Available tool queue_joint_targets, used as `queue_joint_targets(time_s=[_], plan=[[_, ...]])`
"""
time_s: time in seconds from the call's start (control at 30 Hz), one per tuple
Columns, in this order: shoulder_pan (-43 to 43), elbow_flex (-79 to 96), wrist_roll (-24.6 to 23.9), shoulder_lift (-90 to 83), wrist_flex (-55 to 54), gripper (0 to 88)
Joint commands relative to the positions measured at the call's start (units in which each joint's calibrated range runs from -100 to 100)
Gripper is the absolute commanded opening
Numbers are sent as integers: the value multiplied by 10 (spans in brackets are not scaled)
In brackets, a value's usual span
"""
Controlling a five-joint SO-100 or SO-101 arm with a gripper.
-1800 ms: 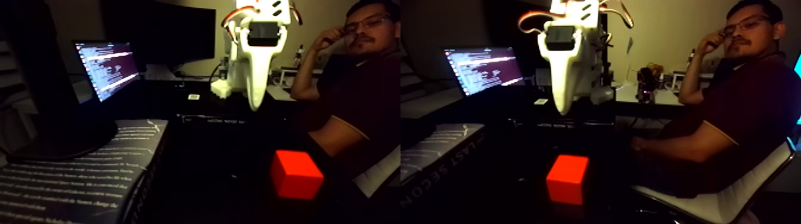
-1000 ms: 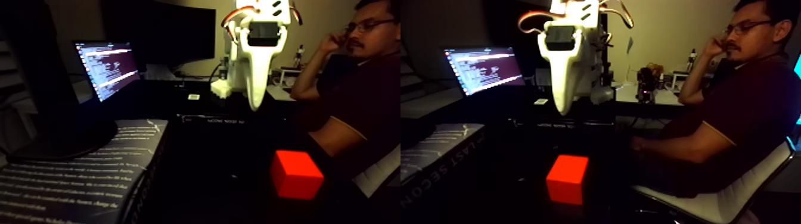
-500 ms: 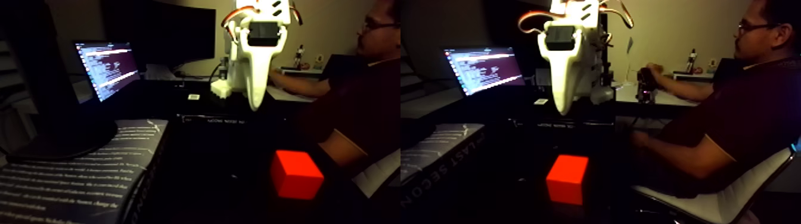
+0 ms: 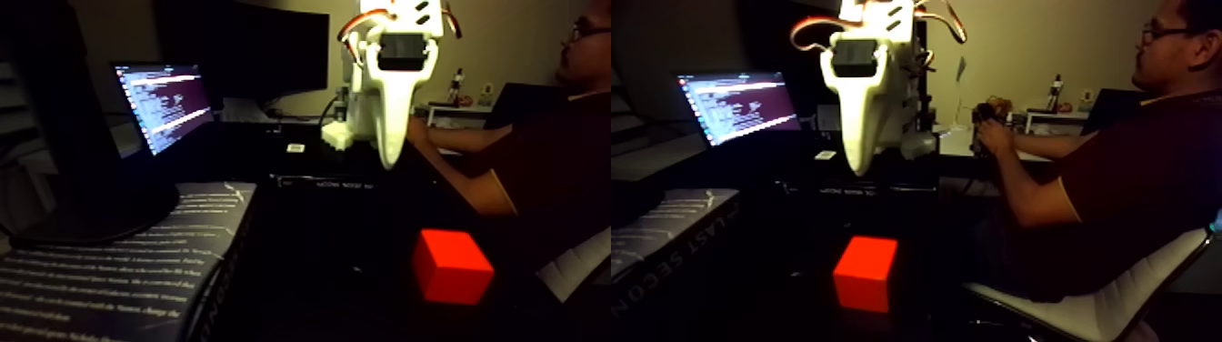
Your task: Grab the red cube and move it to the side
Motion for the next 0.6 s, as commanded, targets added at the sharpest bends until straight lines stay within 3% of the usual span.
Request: queue_joint_targets(time_s=[0.0, 0.57], plan=[[4, -3, 3, 1, -5, 7], [3, -3, -1, 1, -6, 7]])
